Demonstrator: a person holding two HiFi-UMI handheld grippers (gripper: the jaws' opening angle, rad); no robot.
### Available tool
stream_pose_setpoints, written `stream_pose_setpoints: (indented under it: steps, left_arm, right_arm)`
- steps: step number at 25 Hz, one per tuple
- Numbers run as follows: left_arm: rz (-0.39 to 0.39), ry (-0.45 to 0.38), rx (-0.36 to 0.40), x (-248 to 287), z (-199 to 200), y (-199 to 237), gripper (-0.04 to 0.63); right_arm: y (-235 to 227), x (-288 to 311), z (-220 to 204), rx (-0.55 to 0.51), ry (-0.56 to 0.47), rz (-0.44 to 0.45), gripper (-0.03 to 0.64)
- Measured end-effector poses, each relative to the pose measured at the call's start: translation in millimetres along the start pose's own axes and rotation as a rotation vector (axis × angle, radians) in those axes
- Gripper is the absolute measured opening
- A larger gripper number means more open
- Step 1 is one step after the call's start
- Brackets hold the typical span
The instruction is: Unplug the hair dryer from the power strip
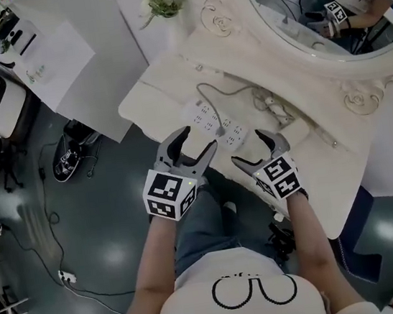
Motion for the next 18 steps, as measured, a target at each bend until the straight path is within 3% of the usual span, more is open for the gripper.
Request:
stream_pose_setpoints:
  steps: [9,18]
  left_arm:
    - [-0.092,0.113,-0.03,36,-40,22,0.278]
    - [-0.186,0.212,-0.046,63,-82,25,0.278]
  right_arm:
    - [-18,48,-47,0.038,0.159,0.021,0.413]
    - [-19,61,-56,0.053,0.258,0.099,0.402]
Point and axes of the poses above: the fingertips, and each gripper's own axes: x forward along the fingers, y to its left, z out of its top, the point moved 1 cm from there along -x, backward along the fingers, and after that the axes turned 15 degrees about -y, right-handed, at the moved point
